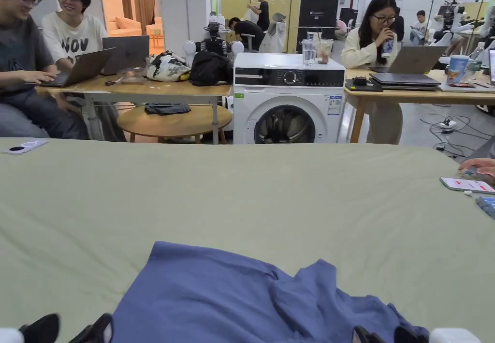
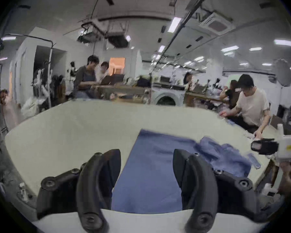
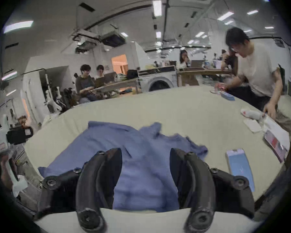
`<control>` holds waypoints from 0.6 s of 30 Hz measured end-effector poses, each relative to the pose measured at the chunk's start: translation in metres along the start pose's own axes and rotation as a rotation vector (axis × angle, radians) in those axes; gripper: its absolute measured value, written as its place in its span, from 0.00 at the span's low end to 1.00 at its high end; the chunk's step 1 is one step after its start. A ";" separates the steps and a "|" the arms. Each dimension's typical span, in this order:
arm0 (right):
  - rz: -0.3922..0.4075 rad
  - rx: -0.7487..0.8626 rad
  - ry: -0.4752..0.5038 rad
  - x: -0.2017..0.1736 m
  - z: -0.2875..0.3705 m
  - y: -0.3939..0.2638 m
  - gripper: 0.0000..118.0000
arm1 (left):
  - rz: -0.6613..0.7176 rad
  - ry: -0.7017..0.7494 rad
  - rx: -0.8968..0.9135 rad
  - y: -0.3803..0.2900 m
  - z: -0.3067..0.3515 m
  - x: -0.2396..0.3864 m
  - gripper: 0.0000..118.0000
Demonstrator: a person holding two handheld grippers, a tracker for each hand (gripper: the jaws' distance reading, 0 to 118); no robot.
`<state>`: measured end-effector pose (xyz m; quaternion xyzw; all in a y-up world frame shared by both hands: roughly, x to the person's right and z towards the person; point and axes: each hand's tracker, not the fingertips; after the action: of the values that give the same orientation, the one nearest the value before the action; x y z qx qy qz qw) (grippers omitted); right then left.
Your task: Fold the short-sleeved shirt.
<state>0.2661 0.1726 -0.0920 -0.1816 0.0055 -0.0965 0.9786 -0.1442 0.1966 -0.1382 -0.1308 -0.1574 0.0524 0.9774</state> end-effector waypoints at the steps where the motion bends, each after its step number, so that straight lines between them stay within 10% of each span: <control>1: 0.015 -0.005 0.011 -0.004 -0.002 0.002 0.38 | 0.007 0.002 -0.037 0.001 -0.003 0.002 0.41; 3: 0.063 -0.001 -0.013 -0.016 -0.008 0.005 0.03 | 0.012 0.022 -0.050 0.002 -0.008 0.007 0.00; 4: 0.084 0.005 -0.029 -0.020 -0.009 0.006 0.00 | 0.524 -0.172 0.344 0.007 -0.009 0.014 0.00; 16: 0.092 -0.015 0.005 -0.018 -0.010 0.000 0.00 | 0.617 -0.114 0.222 -0.007 0.016 -0.038 0.00; 18: 0.085 -0.032 0.012 -0.014 -0.010 -0.005 0.00 | 0.652 -0.097 0.119 -0.026 0.021 -0.060 0.26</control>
<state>0.2505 0.1672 -0.1001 -0.1961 0.0209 -0.0558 0.9788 -0.2058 0.1686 -0.1294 -0.1141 -0.1503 0.3775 0.9066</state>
